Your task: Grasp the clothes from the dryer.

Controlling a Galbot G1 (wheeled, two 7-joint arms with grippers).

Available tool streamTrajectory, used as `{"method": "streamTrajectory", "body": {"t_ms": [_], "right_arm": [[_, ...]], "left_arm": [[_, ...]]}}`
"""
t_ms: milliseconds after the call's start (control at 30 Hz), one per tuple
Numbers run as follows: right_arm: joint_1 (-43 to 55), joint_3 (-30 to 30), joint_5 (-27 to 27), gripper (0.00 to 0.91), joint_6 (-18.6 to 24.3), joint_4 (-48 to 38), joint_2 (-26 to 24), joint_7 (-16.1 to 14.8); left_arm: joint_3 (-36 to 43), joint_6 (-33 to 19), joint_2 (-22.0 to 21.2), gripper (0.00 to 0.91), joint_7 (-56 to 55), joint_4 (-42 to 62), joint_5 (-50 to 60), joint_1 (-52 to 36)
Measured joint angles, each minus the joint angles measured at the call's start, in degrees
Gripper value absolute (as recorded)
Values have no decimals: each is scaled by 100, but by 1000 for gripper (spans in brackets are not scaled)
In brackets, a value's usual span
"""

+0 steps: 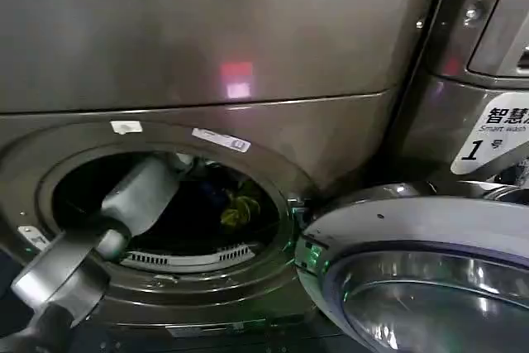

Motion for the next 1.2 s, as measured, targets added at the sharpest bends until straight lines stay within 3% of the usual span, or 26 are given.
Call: {"method": "streamTrajectory", "body": {"t_ms": [200, 500, 767, 1067, 1200], "right_arm": [[28, -23, 0, 907, 21, -11, -21, 0], [93, -55, -1, 907, 38, -61, -89, 6], [98, -51, -3, 907, 42, -88, -104, 1], [59, -38, -45, 907, 27, -118, -115, -14], [67, -32, -147, 907, 37, -161, -119, -31]], "left_arm": [[-542, 360, 6, 0, -1459, -832, -340, 428], [-1509, 328, -26, 0, -3927, -1982, -812, 1409], [-2481, -169, -329, 0, -5714, -3000, -844, 2357], [-3226, -1066, -539, 0, -6881, -3827, -664, 3167], [-3299, -1209, -626, 0, -7260, -4056, -658, 3456]]}}
